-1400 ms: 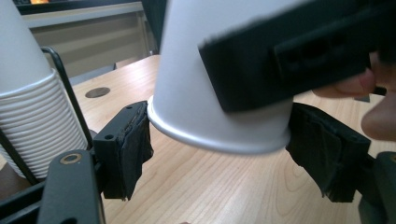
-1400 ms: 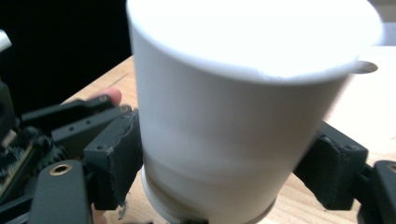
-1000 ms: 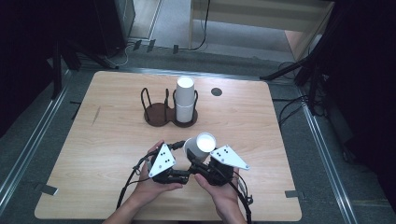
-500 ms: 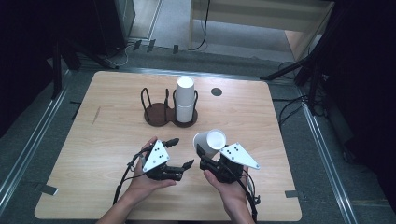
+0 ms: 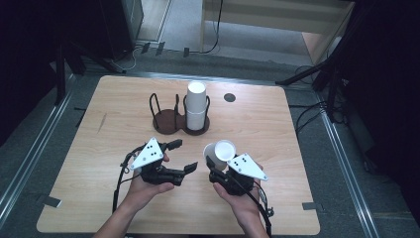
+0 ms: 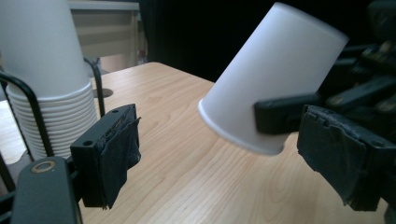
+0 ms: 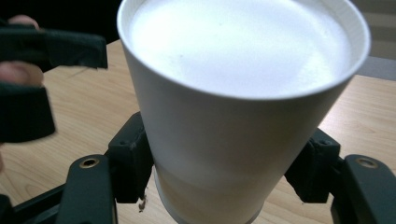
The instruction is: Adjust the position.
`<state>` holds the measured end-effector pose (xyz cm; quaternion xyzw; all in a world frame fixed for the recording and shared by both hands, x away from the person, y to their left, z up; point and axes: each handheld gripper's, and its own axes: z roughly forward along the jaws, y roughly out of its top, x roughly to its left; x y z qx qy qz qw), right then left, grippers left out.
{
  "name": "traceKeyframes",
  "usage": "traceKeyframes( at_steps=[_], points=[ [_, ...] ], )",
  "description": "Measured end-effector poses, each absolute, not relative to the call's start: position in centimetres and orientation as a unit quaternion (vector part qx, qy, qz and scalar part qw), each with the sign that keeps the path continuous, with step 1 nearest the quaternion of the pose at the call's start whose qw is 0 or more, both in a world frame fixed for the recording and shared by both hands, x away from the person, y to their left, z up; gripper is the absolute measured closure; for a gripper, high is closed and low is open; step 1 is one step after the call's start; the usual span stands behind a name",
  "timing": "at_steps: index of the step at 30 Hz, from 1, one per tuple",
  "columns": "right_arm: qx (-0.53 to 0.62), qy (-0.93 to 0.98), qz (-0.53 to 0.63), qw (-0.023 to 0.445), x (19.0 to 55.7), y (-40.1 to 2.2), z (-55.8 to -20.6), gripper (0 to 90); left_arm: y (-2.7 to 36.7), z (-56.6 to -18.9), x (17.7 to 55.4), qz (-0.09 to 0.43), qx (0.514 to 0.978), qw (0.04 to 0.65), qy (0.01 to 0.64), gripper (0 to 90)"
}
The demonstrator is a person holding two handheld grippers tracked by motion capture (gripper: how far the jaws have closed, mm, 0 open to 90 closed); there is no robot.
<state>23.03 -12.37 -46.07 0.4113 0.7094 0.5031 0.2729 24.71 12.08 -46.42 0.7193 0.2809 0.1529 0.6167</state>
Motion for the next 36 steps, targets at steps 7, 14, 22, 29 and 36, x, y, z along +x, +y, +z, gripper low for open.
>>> traceKeyframes(
  at_steps=[7,14,22,29,36],
  points=[
    [0.391,0.729,0.490,0.274,22.9,-11.3,-47.1,33.2,11.4,-45.2,24.1,0.135,0.730,0.616,0.265,14.6],
    [0.372,0.745,0.486,0.266,22.5,-10.3,-47.6,33.1,10.6,-45.3,23.9,0.131,0.745,0.602,0.257,15.3],
    [0.357,0.759,0.481,0.256,22.3,-9.7,-47.9,32.8,9.9,-45.3,23.7,0.138,0.758,0.588,0.247,15.5],
    [0.346,0.767,0.480,0.250,22.2,-9.4,-48.0,32.3,9.6,-45.2,23.5,0.142,0.764,0.581,0.241,19.3],
    [0.336,0.771,0.486,0.239,22.1,-9.2,-48.0,32.0,9.5,-45.2,23.3,0.148,0.773,0.572,0.233,23.0]
  ],
)
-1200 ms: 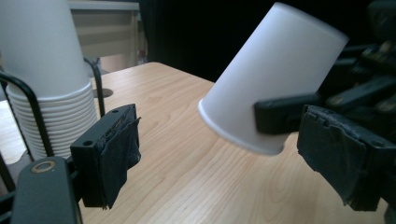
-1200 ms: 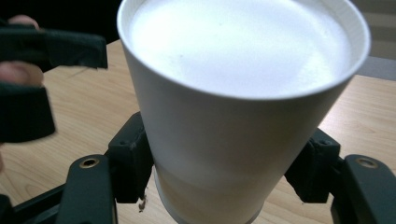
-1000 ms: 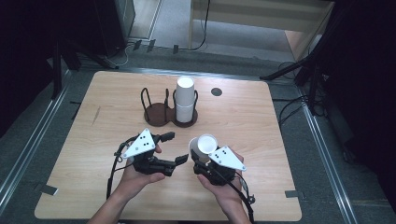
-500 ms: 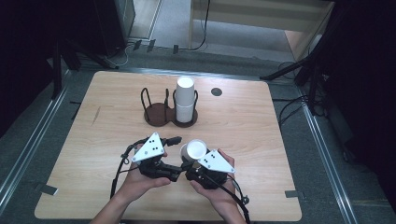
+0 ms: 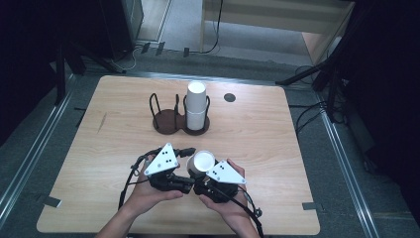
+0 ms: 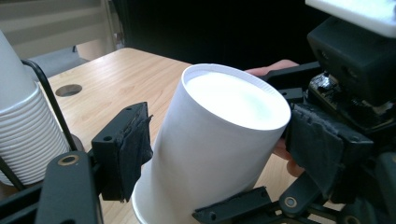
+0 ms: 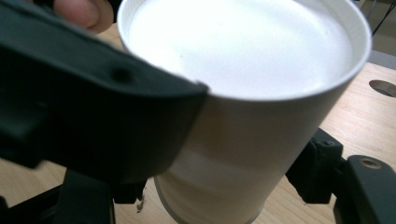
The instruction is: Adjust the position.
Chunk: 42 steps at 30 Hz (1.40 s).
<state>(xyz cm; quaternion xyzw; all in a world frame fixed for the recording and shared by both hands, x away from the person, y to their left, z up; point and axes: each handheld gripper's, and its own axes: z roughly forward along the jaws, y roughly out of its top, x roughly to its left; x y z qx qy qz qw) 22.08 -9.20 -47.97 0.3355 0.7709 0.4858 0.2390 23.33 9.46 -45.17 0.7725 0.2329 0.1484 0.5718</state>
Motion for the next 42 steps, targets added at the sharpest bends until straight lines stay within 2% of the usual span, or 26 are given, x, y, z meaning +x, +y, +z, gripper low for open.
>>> traceKeyframes(
  at_steps=[6,13,22,29,36,42],
  points=[
    [0.329,0.776,0.483,0.238,22.0,-9.0,-48.0,31.7,9.3,-45.2,23.3,0.153,0.776,0.565,0.236,23.1],
    [0.325,0.778,0.481,0.240,22.0,-9.1,-48.0,31.4,9.5,-45.0,23.0,0.174,0.774,0.563,0.229,31.9],
    [0.323,0.779,0.480,0.243,22.0,-9.1,-47.9,30.0,9.7,-45.0,22.9,0.181,0.767,0.572,0.230,36.1],
    [0.329,0.776,0.484,0.235,22.0,-9.1,-47.9,23.8,10.1,-45.1,23.2,0.166,0.759,0.583,0.237,37.3],
    [0.352,0.771,0.485,0.215,22.5,-9.2,-48.5,14.1,10.9,-44.6,23.3,0.159,0.736,0.607,0.254,37.4],
    [0.353,0.760,0.496,0.229,22.4,-8.9,-48.7,12.9,11.1,-44.6,23.4,0.147,0.729,0.617,0.259,37.4]
  ],
)
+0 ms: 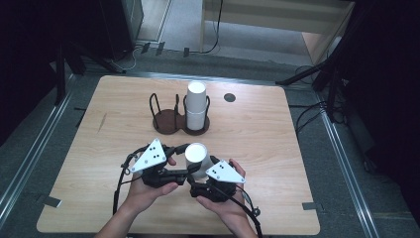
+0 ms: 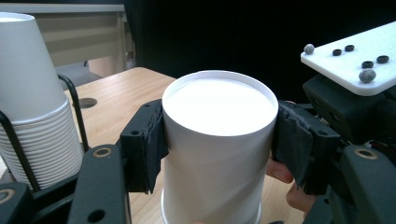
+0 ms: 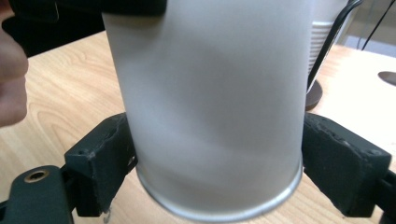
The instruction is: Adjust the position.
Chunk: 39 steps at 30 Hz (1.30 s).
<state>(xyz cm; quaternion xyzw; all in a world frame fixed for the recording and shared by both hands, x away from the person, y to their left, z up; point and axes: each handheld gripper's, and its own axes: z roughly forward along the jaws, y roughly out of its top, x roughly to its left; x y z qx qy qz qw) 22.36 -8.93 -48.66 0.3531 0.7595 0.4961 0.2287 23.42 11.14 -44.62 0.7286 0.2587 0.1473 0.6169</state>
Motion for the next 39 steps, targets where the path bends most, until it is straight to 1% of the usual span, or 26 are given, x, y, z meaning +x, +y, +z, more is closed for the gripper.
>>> traceKeyframes(
  at_steps=[7,11,14,17,18,20,22,25,33,39],
  points=[
    [0.352,0.755,0.494,0.248,22.2,-8.7,-49.0,15.4,10.8,-44.7,23.3,0.147,0.728,0.616,0.263,37.4],
    [0.344,0.755,0.493,0.261,22.1,-8.8,-49.1,22.8,11.0,-44.7,23.5,0.144,0.727,0.617,0.265,36.8],
    [0.341,0.756,0.491,0.266,22.0,-8.9,-49.1,28.3,11.2,-44.8,23.8,0.131,0.722,0.619,0.278,34.3],
    [0.338,0.757,0.489,0.274,22.0,-8.9,-49.1,30.8,11.4,-44.8,24.0,0.117,0.718,0.624,0.284,33.0],
    [0.332,0.758,0.485,0.281,21.9,-8.9,-49.1,30.9,11.4,-44.8,24.0,0.116,0.719,0.623,0.285,32.0],
    [0.322,0.761,0.483,0.290,21.8,-8.8,-49.0,30.9,11.4,-44.7,24.2,0.109,0.723,0.616,0.294,23.8],
    [0.313,0.765,0.478,0.298,21.8,-8.7,-48.9,30.7,11.4,-44.7,24.3,0.101,0.727,0.611,0.297,17.9],
    [0.307,0.768,0.469,0.310,21.6,-8.6,-48.9,30.4,11.0,-44.7,24.3,0.093,0.735,0.601,0.300,14.1],
    [0.303,0.765,0.467,0.324,21.5,-8.5,-48.8,29.7,10.1,-45.1,24.6,0.072,0.759,0.568,0.311,14.4],
    [0.292,0.768,0.463,0.331,21.3,-8.4,-48.8,29.1,10.1,-45.1,24.7,0.067,0.761,0.562,0.317,20.2]
  ],
)
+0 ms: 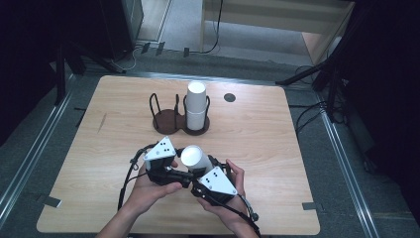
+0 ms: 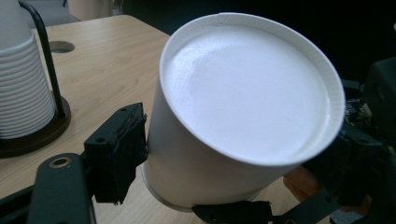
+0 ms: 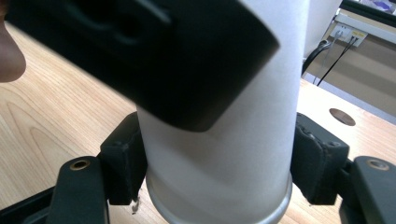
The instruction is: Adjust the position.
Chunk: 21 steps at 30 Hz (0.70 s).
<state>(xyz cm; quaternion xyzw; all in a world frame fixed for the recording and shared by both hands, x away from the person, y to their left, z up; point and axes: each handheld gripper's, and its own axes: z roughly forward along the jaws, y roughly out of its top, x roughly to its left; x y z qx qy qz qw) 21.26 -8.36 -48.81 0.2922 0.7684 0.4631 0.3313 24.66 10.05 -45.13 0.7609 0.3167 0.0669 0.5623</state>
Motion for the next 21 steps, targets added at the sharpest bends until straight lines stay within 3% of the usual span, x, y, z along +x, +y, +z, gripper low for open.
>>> traceKeyframes(
  at_steps=[10,17,21],
  points=[
    [0.284,0.774,0.453,0.340,21.22,-8.20,-48.96,26.5,10.07,-45.02,24.57,0.076,0.764,0.556,0.318,24.2],
    [0.284,0.777,0.455,0.329,21.46,-8.25,-48.92,15.0,10.63,-45.20,24.83,0.064,0.754,0.571,0.317,31.5],
    [0.284,0.772,0.462,0.331,21.46,-8.41,-48.80,12.7,10.73,-45.18,24.77,0.070,0.750,0.580,0.312,32.5]
  ],
)
